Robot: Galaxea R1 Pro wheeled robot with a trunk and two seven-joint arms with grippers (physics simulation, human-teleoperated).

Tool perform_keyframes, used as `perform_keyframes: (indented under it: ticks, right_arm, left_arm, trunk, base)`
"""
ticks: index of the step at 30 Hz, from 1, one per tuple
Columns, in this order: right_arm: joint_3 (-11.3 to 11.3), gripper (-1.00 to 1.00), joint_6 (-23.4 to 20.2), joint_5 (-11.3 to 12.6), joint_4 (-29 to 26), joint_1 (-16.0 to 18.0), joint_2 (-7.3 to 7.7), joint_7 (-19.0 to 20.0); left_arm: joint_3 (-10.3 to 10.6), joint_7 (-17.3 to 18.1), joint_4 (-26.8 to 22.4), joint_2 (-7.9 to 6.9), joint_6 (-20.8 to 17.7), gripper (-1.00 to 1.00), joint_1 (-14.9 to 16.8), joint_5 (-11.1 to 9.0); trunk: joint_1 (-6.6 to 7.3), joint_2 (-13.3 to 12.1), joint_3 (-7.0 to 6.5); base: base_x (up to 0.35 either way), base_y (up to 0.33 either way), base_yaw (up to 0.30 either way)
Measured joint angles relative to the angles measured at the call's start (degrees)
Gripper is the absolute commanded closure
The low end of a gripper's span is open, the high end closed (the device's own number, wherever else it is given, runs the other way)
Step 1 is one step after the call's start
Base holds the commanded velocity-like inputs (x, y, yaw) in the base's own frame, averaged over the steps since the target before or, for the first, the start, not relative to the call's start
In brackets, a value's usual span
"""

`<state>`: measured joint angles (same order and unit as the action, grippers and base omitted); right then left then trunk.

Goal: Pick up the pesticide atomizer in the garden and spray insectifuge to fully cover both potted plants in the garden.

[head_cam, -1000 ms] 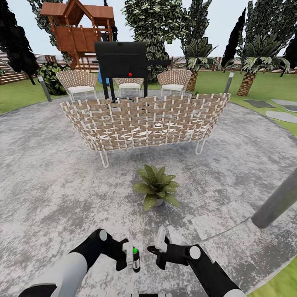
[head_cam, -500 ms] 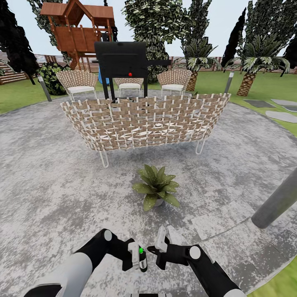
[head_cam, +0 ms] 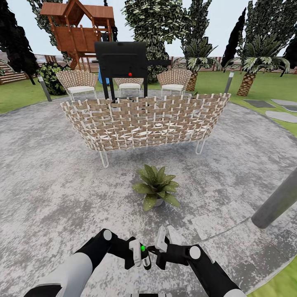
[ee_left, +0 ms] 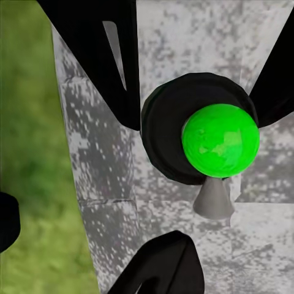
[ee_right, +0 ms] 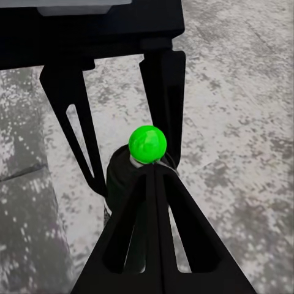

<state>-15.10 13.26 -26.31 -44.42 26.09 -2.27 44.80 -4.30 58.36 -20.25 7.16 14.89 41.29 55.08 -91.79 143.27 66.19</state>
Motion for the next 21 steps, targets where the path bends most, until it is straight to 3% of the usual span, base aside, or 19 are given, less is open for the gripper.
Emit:
perform_keyframes:
  ticks: [21]
  right_arm:
    - [0.0, 1.0, 0.0, 0.0, 0.0, 0.0, 0.03, 0.0]
  left_arm:
    - [0.0, 0.0, 0.4, 0.27, 0.3, 1.0, 0.0, -0.2]
  trunk:
    - [0.0, 0.0, 0.0]
  base:
    - [0.0, 0.0, 0.0]
